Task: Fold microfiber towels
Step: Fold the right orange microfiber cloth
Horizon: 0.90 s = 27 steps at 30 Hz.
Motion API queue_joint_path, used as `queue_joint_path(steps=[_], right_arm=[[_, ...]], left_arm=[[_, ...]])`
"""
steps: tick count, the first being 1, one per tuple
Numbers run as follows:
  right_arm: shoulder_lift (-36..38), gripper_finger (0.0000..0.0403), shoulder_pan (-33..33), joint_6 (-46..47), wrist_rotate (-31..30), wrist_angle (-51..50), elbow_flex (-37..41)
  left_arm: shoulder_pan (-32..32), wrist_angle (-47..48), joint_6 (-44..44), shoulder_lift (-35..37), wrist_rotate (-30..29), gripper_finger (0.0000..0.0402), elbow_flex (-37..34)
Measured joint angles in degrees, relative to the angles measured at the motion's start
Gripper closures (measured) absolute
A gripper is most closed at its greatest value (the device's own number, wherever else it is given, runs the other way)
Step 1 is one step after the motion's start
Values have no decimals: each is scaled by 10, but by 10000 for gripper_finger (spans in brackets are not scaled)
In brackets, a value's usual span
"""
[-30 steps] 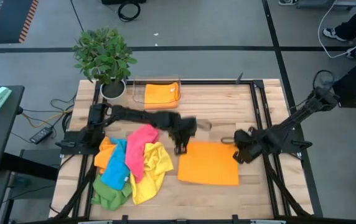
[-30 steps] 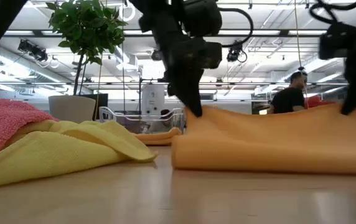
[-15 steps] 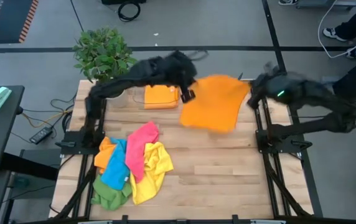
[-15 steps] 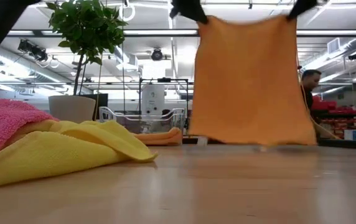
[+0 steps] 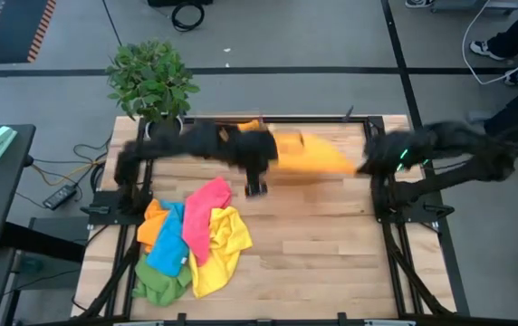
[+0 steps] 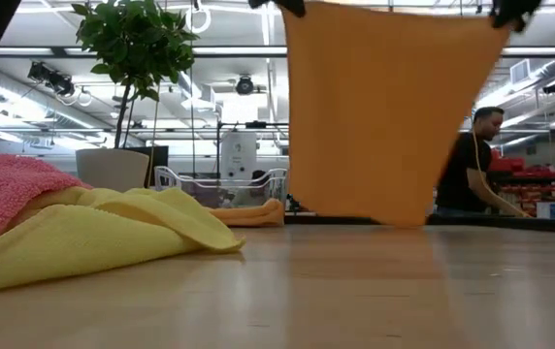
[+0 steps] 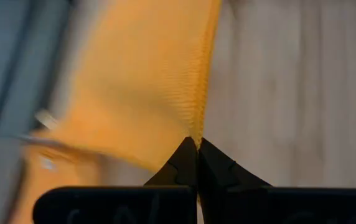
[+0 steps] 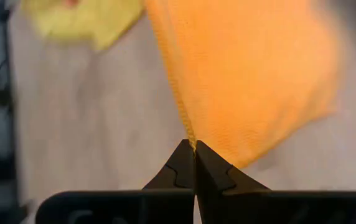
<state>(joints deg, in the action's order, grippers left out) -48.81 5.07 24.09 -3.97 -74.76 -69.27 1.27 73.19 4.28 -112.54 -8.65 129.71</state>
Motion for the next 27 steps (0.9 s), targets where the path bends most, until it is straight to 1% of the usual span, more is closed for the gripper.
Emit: queue_joint_path(steps=[2,4,6,8,10,11,13,16,18,20,24,27], right_arm=[[0,401,80,83,12,50,85],[-4,401,172,169,19,132,171],[-11,401,266,262,18,246,251],[-32,401,356,357,-10,379,314],[-63,401,432,440,-53,486,350],[-83,401,463,476,-76,522,357],[-127,401,508,536,-112,561,357],[-181,401,544,586,-136,564,333],[-200,401,549,605,-139,563,328],[-209,401,548,637,-137,537,329],[-199,401,545,721,-155,409,329],[-176,401,539,760,-177,307,329]], left_arm=[[45,-11,32,-20,-1,397,-43],[88,-41,69,-34,-4,395,-109],[128,-102,109,-41,-7,395,-189],[161,-175,164,-43,-5,397,-269],[186,-255,226,-43,4,397,-329],[196,-278,253,-41,14,396,-348],[209,-306,297,-40,37,395,-364],[219,-310,318,-38,46,397,-356],[214,-307,301,-37,48,397,-345],[197,-305,270,-37,46,395,-336],[140,-306,211,-37,37,396,-335],[96,-309,164,-37,38,396,-335]])
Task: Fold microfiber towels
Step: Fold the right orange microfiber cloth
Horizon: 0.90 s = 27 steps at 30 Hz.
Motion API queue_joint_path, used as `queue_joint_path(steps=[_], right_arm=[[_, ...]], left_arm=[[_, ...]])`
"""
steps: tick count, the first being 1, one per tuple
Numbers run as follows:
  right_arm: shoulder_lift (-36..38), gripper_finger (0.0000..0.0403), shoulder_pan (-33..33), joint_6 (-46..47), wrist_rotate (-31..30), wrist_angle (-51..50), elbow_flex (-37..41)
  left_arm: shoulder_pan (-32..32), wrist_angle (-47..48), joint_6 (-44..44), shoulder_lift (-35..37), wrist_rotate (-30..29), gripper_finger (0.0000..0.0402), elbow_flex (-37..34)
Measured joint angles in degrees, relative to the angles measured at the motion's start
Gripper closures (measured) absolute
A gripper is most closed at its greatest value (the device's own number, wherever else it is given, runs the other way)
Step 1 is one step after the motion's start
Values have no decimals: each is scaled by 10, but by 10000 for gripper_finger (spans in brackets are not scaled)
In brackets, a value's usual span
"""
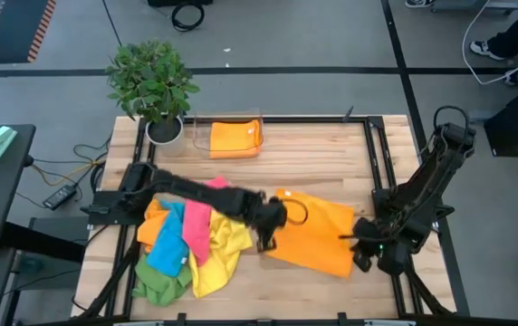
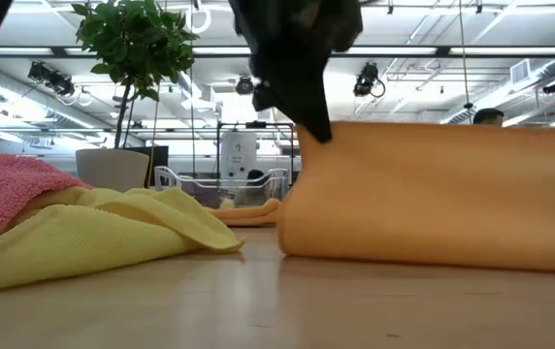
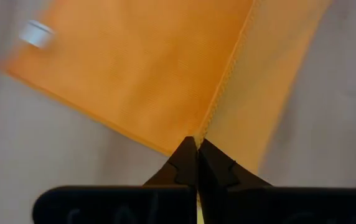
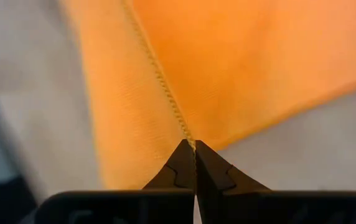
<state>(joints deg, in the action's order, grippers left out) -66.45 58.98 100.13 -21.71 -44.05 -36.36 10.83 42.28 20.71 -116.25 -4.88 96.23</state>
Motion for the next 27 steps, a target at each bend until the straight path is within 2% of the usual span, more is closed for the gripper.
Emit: queue_joint_path(steps=[4,11,18,27], right_arm=[[24,401,-37,6,-9,-95,1],[21,401,-124,-44,3,-100,30],[21,401,-179,-84,-8,-108,43],[21,401,-196,-64,-8,-148,34]], left_arm=[[-52,-14,-62,-9,10,391,0],[-111,-37,-109,-46,24,392,-2],[-131,-40,-139,-64,33,395,-2],[-133,-52,-144,-64,37,387,-1]])
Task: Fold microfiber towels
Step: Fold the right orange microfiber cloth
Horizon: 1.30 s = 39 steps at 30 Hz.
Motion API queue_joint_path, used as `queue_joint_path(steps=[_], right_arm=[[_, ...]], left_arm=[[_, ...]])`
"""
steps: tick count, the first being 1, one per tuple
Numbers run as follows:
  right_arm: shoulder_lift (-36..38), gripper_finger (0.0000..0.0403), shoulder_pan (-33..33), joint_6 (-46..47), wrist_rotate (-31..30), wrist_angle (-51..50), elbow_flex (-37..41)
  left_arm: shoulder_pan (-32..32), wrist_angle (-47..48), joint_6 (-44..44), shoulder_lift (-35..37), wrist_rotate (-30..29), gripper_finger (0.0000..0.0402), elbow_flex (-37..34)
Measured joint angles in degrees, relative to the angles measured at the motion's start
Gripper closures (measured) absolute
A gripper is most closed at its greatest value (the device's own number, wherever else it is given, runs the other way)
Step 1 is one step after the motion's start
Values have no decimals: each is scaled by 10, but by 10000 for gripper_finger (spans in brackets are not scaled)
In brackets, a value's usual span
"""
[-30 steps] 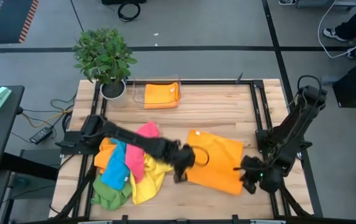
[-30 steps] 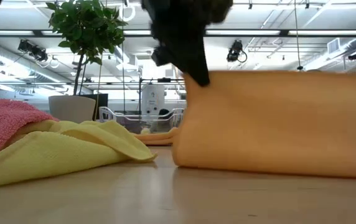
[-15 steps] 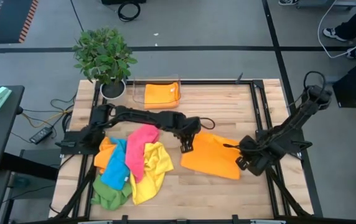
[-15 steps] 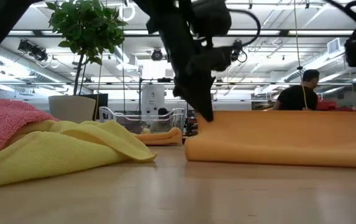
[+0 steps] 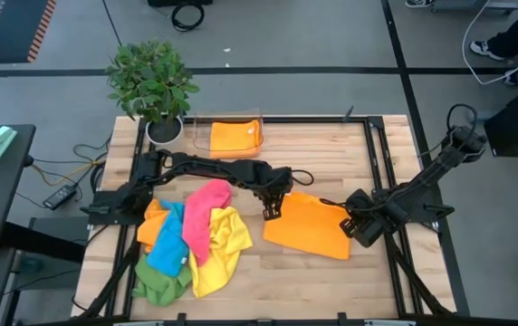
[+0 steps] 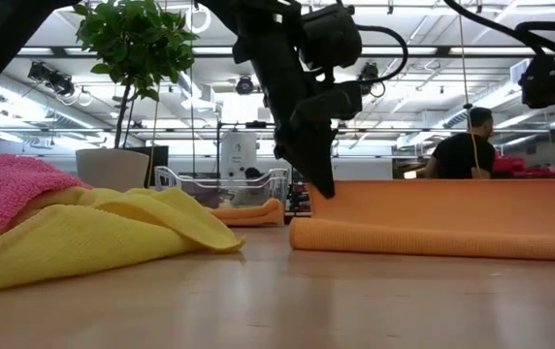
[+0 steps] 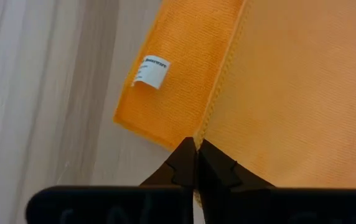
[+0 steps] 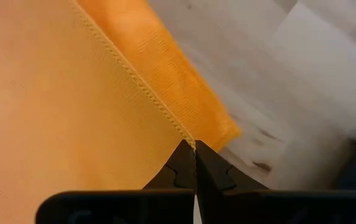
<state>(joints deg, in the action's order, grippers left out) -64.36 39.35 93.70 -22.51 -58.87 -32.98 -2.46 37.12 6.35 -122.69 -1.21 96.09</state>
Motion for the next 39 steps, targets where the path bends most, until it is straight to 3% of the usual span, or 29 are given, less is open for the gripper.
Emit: queue_joint_path(steps=[15,19,29,33,35,39], right_arm=[[-14,388,-59,-41,-4,-12,-5],[-14,364,-71,-42,-6,-11,-5],[-13,255,-90,-21,-36,-15,-6],[-13,235,-88,-4,-42,-28,-29],[-13,235,-78,-4,-27,-7,-41],[-15,246,-35,-6,-19,131,-45]], left_arm=[[-4,-13,-11,0,0,382,0],[-3,-19,-11,0,0,376,0],[-5,-16,8,0,-1,296,0],[-6,5,38,0,-2,275,0],[-4,22,54,0,4,269,0],[20,25,61,0,23,265,0]])
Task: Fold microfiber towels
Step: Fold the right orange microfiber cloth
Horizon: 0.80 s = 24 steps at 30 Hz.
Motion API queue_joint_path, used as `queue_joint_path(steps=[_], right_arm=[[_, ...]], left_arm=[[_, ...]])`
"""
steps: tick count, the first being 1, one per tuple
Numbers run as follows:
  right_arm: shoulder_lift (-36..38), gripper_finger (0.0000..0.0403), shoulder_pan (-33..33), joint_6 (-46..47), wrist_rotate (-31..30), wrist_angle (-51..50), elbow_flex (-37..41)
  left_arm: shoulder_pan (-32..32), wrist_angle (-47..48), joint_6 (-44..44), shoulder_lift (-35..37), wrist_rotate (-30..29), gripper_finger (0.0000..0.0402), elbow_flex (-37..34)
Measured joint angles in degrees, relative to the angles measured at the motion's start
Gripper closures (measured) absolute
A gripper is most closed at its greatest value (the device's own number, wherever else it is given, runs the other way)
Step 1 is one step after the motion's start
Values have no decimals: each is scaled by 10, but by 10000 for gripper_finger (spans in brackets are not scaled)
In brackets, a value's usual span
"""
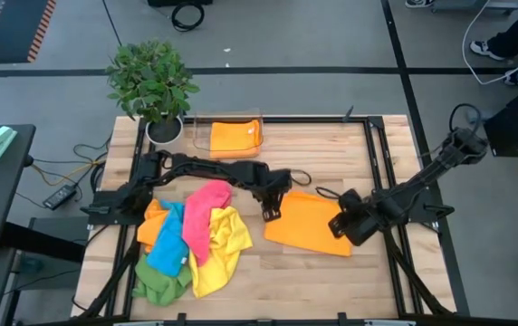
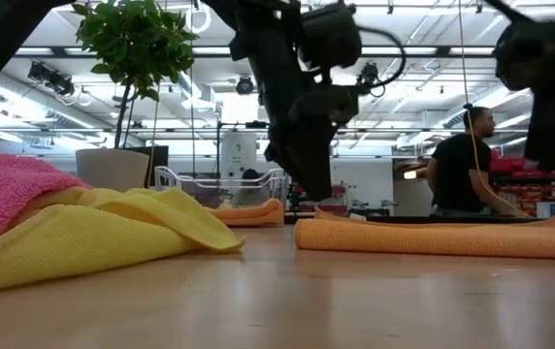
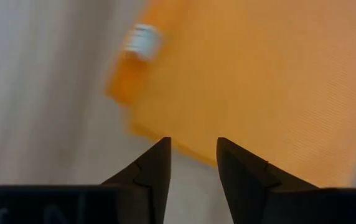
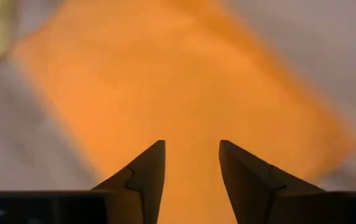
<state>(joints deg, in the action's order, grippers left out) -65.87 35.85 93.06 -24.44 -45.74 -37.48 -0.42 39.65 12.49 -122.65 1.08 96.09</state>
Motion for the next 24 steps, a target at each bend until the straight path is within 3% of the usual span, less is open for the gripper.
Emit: queue_joint_path(steps=[3,8,14,19,24], right_arm=[[-19,274,32,20,1,56,8],[-64,386,64,31,21,113,32],[-120,398,49,36,55,138,63],[-135,399,-10,1,58,144,81],[-138,400,-126,-146,42,145,78]], left_arm=[[24,-10,-15,0,2,272,0],[54,-73,-21,-14,1,298,2],[67,-113,-5,-70,10,386,2],[67,-102,47,-80,39,386,3],[83,-85,109,-75,81,395,8]])
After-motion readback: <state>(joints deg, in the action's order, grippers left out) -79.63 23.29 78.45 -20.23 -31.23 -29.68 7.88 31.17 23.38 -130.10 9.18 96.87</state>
